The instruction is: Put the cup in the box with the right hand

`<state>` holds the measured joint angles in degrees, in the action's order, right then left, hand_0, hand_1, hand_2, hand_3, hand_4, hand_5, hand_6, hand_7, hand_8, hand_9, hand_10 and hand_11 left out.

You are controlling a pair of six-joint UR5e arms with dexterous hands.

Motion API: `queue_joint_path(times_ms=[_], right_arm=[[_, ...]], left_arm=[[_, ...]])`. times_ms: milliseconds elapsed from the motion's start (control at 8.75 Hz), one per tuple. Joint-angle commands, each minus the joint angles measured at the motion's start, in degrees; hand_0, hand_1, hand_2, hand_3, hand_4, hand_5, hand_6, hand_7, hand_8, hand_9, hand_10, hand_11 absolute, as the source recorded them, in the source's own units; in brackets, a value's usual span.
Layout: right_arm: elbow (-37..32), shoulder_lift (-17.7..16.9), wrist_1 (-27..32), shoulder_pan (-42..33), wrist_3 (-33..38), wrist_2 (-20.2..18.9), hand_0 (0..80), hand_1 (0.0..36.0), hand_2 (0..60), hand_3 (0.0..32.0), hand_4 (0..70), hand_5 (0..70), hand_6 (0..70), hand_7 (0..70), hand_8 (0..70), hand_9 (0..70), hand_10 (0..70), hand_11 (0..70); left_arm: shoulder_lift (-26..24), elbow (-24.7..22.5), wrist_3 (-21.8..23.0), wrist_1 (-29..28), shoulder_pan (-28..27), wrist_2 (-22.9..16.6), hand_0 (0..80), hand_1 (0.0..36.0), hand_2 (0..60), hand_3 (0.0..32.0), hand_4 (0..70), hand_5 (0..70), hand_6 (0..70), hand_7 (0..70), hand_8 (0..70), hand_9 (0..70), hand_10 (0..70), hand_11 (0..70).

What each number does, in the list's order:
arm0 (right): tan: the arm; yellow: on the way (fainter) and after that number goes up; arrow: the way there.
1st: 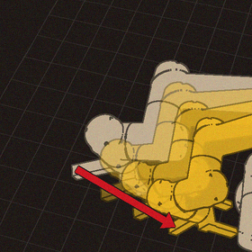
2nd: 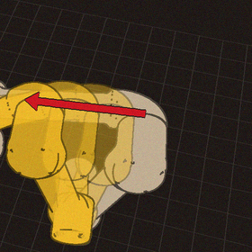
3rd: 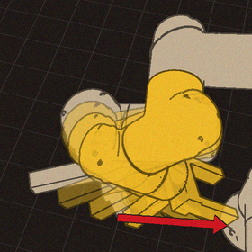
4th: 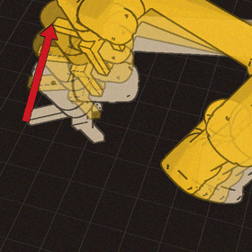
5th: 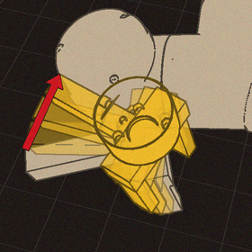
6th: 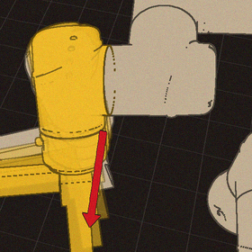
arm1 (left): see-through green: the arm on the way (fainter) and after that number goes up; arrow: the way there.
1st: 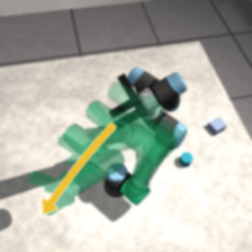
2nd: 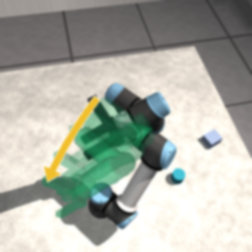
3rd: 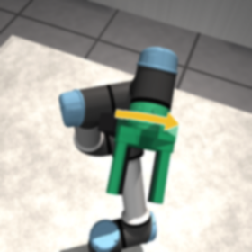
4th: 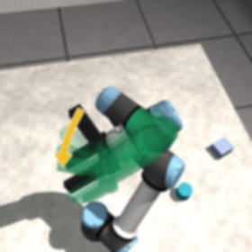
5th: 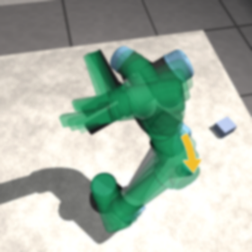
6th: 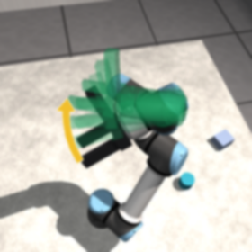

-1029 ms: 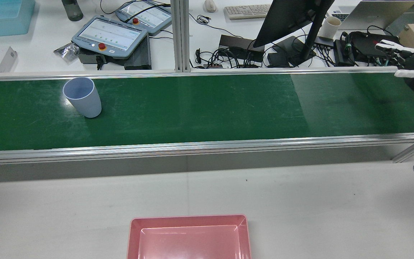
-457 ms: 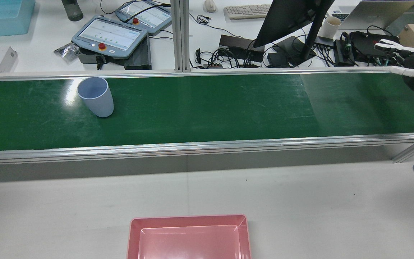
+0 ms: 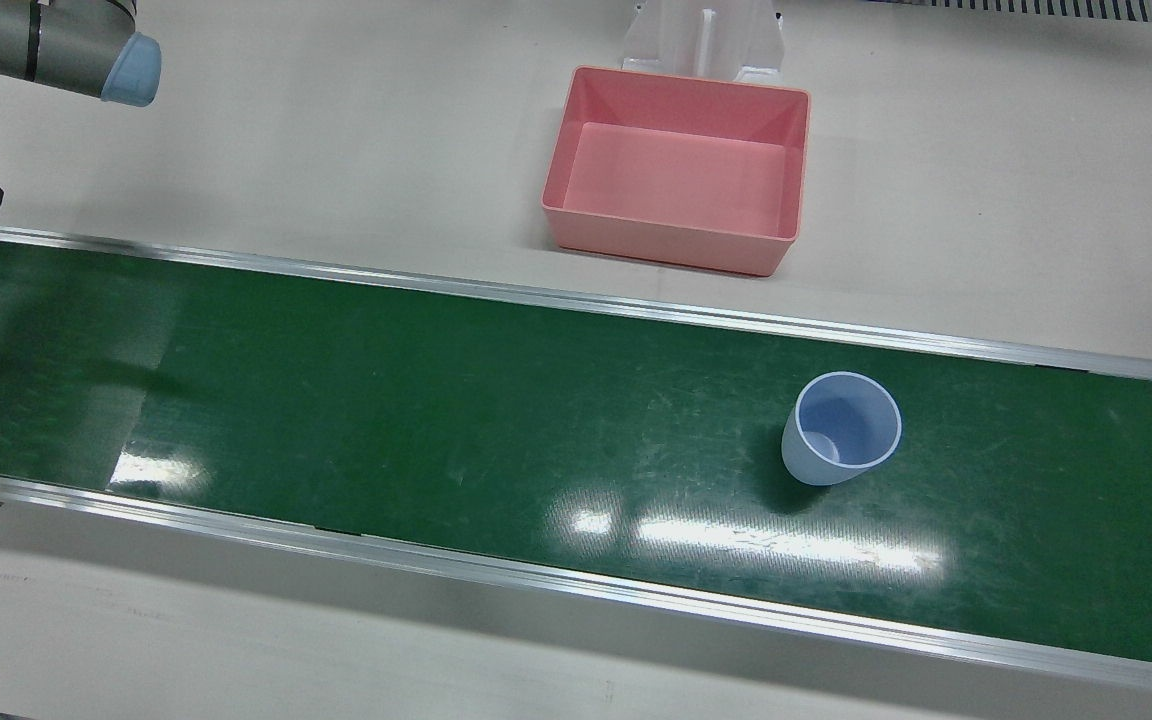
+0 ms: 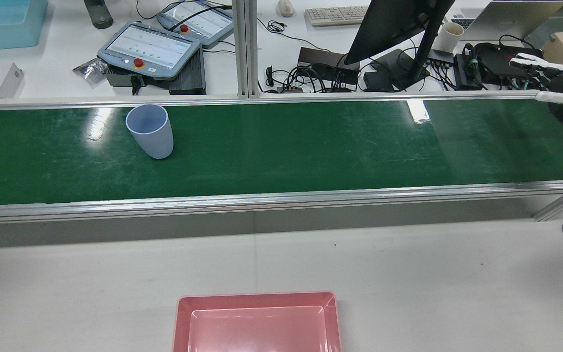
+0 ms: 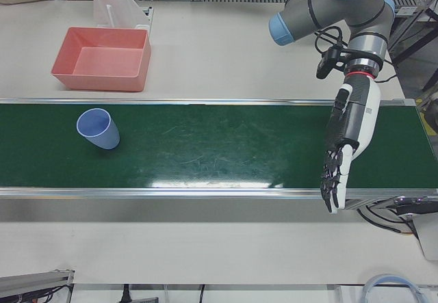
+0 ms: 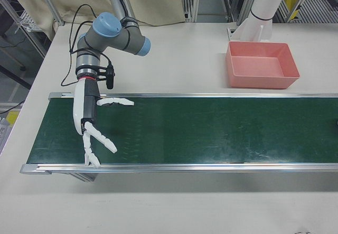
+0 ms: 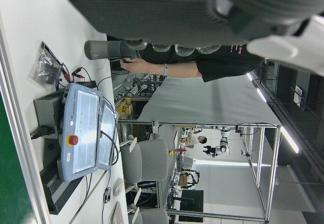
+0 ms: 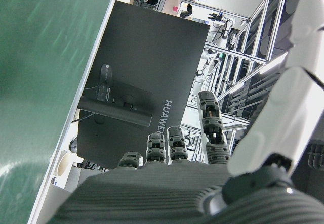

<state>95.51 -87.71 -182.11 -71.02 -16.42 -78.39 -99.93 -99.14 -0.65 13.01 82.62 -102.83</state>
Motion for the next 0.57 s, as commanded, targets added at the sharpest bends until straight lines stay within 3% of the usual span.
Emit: queue_joint_path(times_ms=[0,229,457], right_arm=[[0.3,-0.1,0.0,-0.1,0.1,0.0,45.6,6.6,3.5,0.0,19.7,3.1,4.9,20.5,6.2,13.7,1.9,3.6],[0.3,-0.1,0.0,0.2,-0.7,-0.2,45.5,6.7,3.5,0.0,19.2,3.2,4.9,20.1,6.2,13.6,2.0,3.7],[0.1,-0.2,0.0,0.9,-1.0,-0.1,44.9,8.0,6.8,0.0,12.3,3.4,4.5,18.5,5.0,11.8,1.7,3.6]], left_arm=[[0.0,0.0,-0.1,0.0,0.0,0.0,0.0,0.0,0.0,0.0,0.0,0.0,0.0,0.0,0.0,0.0,0.0,0.0],[0.0,0.0,0.0,0.0,0.0,0.0,0.0,0.0,0.0,0.0,0.0,0.0,0.0,0.0,0.0,0.0,0.0,0.0],[0.0,0.0,0.0,0.0,0.0,0.0,0.0,0.0,0.0,0.0,0.0,0.0,0.0,0.0,0.0,0.0,0.0,0.0]])
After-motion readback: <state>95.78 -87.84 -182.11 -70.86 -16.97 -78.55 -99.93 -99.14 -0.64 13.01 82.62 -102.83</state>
